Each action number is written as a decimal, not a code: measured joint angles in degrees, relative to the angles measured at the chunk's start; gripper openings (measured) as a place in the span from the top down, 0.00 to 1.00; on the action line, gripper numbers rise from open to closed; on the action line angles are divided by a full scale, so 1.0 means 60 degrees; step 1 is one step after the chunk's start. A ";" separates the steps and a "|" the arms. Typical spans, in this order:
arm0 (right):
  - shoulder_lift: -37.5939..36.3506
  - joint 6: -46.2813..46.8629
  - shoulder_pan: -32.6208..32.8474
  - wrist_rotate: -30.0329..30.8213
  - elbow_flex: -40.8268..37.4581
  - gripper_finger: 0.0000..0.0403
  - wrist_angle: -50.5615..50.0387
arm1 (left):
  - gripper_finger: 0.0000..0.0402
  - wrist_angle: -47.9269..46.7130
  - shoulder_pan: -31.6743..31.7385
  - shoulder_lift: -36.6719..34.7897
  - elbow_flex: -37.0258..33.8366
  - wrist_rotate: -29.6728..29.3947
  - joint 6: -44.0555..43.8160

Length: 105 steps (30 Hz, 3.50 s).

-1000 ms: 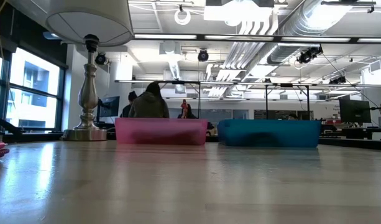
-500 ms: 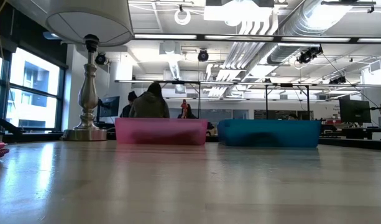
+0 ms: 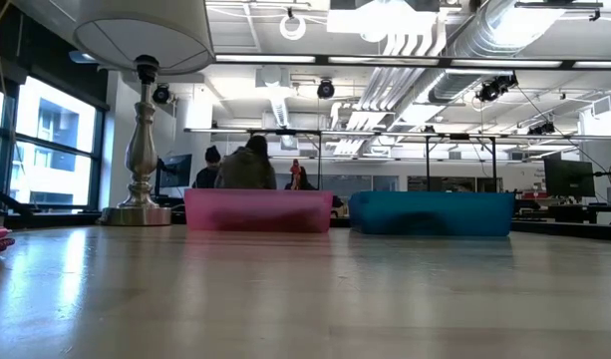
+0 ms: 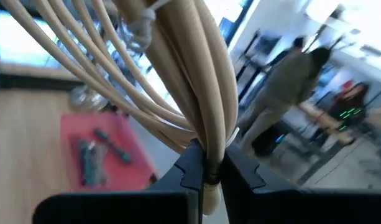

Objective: Pick & Place USB Port
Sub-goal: Put the brown HDMI cable into the blue bin, then put the black and pink charger cable into the red bin

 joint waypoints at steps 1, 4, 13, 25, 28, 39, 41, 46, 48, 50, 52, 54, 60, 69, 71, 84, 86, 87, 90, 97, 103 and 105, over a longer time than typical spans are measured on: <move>0.0105 0.0270 -0.0352 -0.0383 -0.0003 0.94 -0.0325 | 0.71 -0.0183 0.0116 0.0000 -0.0001 0.0358 -0.0083; 0.0619 0.0778 -0.1332 -0.1132 -0.0004 0.94 -0.0943 | 0.71 -0.0310 0.0455 0.0000 -0.0133 0.1419 -0.1537; 0.2726 0.0722 -0.4357 -0.4275 -0.0018 0.94 -0.1085 | 0.71 -0.1814 0.1321 0.0007 -0.0204 0.2757 -0.3008; 0.5129 0.0610 -0.8039 -0.8176 -0.0018 0.94 -0.1940 | 0.71 -0.7344 0.1481 -0.0007 -0.0298 0.3077 -0.6994; 0.5615 0.0565 -0.8306 -0.8290 -0.0018 0.94 -0.2059 | 0.71 -0.7445 0.1481 0.0011 -0.0497 0.3126 -0.7195; 0.6731 0.0518 -0.8455 -0.8336 -0.0018 0.94 -0.2589 | 0.71 -0.7413 0.1481 -0.0004 -0.1402 0.3771 -0.7203; 0.6870 0.0522 -0.8557 -0.8333 -0.0018 0.94 -0.2756 | 0.71 -0.7376 0.1481 -0.0004 -0.1576 0.3964 -0.7204; 0.6977 0.0699 -0.8688 -0.8287 -0.0018 0.92 -0.2878 | 0.71 -0.7343 0.1481 0.0000 -0.1925 0.4009 -0.7272; 0.6977 0.0733 -0.8689 -0.8237 -0.0018 0.85 -0.2875 | 0.71 -0.7330 0.1481 0.0000 -0.1956 0.4123 -0.7397; 0.6977 0.0795 -0.8689 -0.8192 -0.0018 0.76 -0.2872 | 0.71 -0.7316 0.1481 0.0000 -0.1956 0.4166 -0.7459; 0.6977 0.0794 -0.8685 -0.8195 -0.0018 0.68 -0.2872 | 0.71 -0.7244 0.1481 0.0000 -0.1956 0.4166 -0.7483; 0.6977 0.0731 -0.8682 -0.8253 -0.0018 0.61 -0.2880 | 0.71 -0.7153 0.1481 0.0000 -0.1956 0.4166 -0.7483; 0.6977 0.0546 -0.8660 -0.8322 -0.0018 0.52 -0.2964 | 0.71 -0.7110 0.1481 0.0000 -0.1972 0.4486 -0.7441; 0.6972 0.0356 -0.8660 -0.8288 -0.0018 0.52 -0.3268 | 0.71 -0.8129 0.1481 0.0007 -0.2543 0.5995 -0.7933; 0.6933 0.0117 -0.8656 -0.8290 -0.0018 0.52 -0.3506 | 0.71 -0.8095 0.1481 0.0003 -0.2629 0.7174 -0.8182; 0.4722 -0.0817 -0.7847 -0.8151 -0.0018 0.52 -0.4951 | 0.71 -0.8085 0.0558 -0.0251 -0.2648 1.0881 -0.9174; 0.3834 -0.0820 -0.7586 -0.8143 -0.0018 0.52 -0.5278 | 0.71 -0.8110 0.0388 -0.0259 -0.2648 1.0197 -0.9086; 0.3350 -0.0813 -0.7457 -0.8234 -0.0018 0.52 -0.5427 | 0.71 -0.8112 0.0315 -0.0259 -0.2648 0.9805 -0.9042; 0.1850 -0.0468 -0.7045 -0.8869 -0.0018 0.52 -0.5874 | 0.71 -0.8097 0.0139 -0.0255 -0.2648 0.8774 -0.9259; -0.1209 0.0371 -0.6384 -1.0291 -0.0012 0.52 -0.6027 | 0.71 -0.8091 -0.0081 -0.0203 -0.2648 1.0195 -1.4027; -0.2720 0.0409 -0.6256 -1.0478 -0.0007 0.52 -0.5903 | 0.71 -0.7811 -0.1165 0.0089 -0.2648 1.0793 -1.7735; -0.2953 0.0240 -0.6256 -1.0676 -0.0007 0.52 -0.5744 | 0.71 -0.7292 -0.1562 0.0233 -0.2648 1.0736 -1.8798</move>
